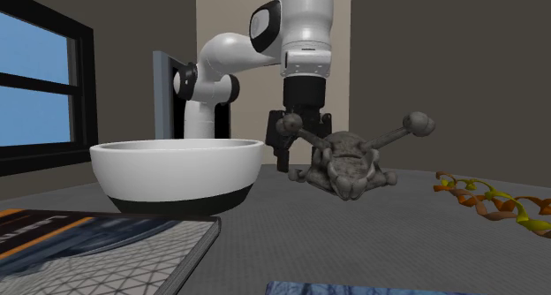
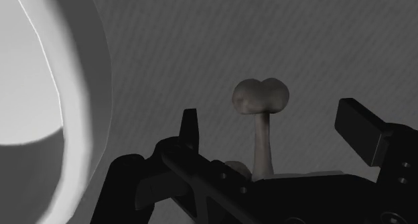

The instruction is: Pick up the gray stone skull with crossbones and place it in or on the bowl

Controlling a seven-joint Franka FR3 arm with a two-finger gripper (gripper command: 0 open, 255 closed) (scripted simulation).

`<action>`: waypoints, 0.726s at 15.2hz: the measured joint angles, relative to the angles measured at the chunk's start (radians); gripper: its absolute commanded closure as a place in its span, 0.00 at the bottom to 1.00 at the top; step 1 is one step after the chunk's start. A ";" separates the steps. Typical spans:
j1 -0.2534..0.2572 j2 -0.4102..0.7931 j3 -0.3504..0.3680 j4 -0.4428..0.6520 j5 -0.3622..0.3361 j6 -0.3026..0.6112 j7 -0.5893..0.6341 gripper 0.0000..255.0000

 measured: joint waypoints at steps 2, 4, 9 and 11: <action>0.000 -0.005 0.000 -0.033 -0.001 0.028 -0.001 0.00; 0.000 -0.008 0.000 -0.052 -0.002 0.044 -0.001 0.00; 0.000 -0.009 0.000 -0.058 -0.002 0.050 0.000 0.00; 0.000 -0.009 0.000 -0.058 -0.002 0.050 0.000 1.00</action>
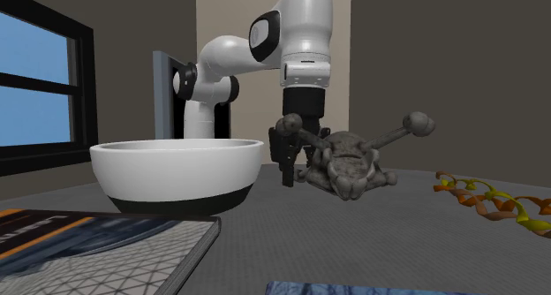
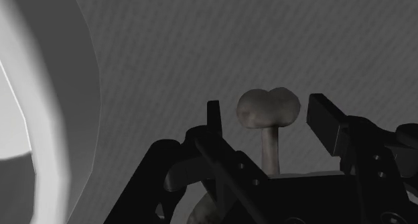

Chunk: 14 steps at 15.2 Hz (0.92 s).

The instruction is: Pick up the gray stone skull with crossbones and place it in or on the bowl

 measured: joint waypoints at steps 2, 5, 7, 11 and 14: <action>0.000 0.000 0.000 0.000 0.000 0.000 0.000 1.00; 0.000 0.000 0.000 0.000 0.000 0.000 0.000 1.00; 0.000 0.000 0.000 -0.001 0.000 0.000 0.000 1.00; 0.000 0.003 0.000 0.018 0.001 -0.016 -0.001 1.00; -0.001 0.011 0.000 0.070 0.003 -0.058 -0.002 1.00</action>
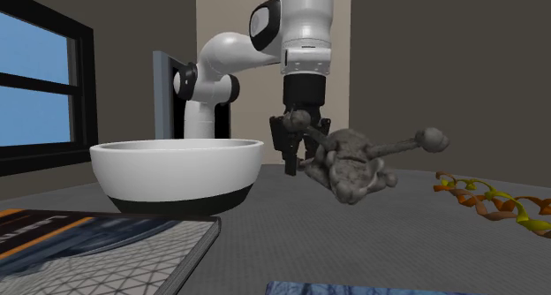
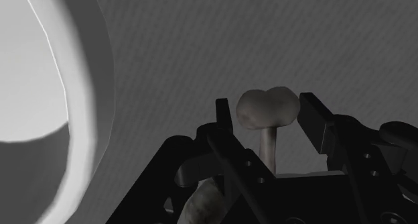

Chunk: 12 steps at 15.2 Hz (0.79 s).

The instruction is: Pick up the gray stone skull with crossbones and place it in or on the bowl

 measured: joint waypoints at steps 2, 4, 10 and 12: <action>0.000 0.003 0.000 0.030 0.001 -0.027 0.000 1.00; -0.002 0.013 -0.001 0.069 0.003 -0.056 -0.002 1.00; -0.006 0.040 -0.003 0.187 0.009 -0.149 -0.005 1.00; -0.009 0.056 -0.005 0.237 0.013 -0.182 -0.009 1.00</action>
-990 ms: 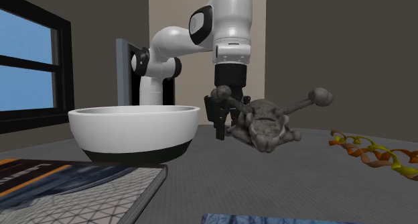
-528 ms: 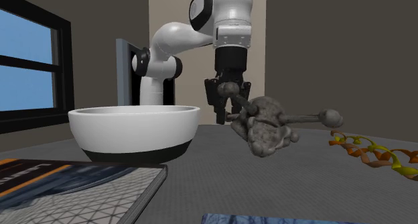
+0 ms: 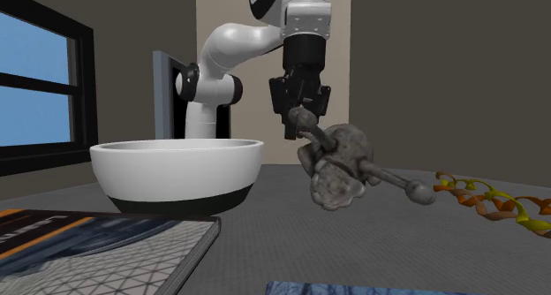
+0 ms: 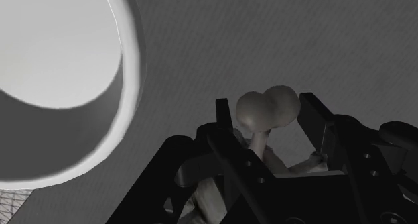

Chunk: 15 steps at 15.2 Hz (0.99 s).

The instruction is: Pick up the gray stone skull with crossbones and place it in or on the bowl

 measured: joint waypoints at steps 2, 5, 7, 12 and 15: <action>-0.003 0.016 -0.001 0.047 0.004 -0.032 -0.002 1.00; -0.008 0.040 -0.003 0.124 0.010 -0.085 -0.006 1.00; -0.013 0.065 -0.005 0.186 0.016 -0.123 -0.009 1.00; -0.032 0.138 -0.009 0.365 0.036 -0.231 -0.016 1.00; -0.042 0.104 -0.017 0.332 0.029 -0.232 -0.038 1.00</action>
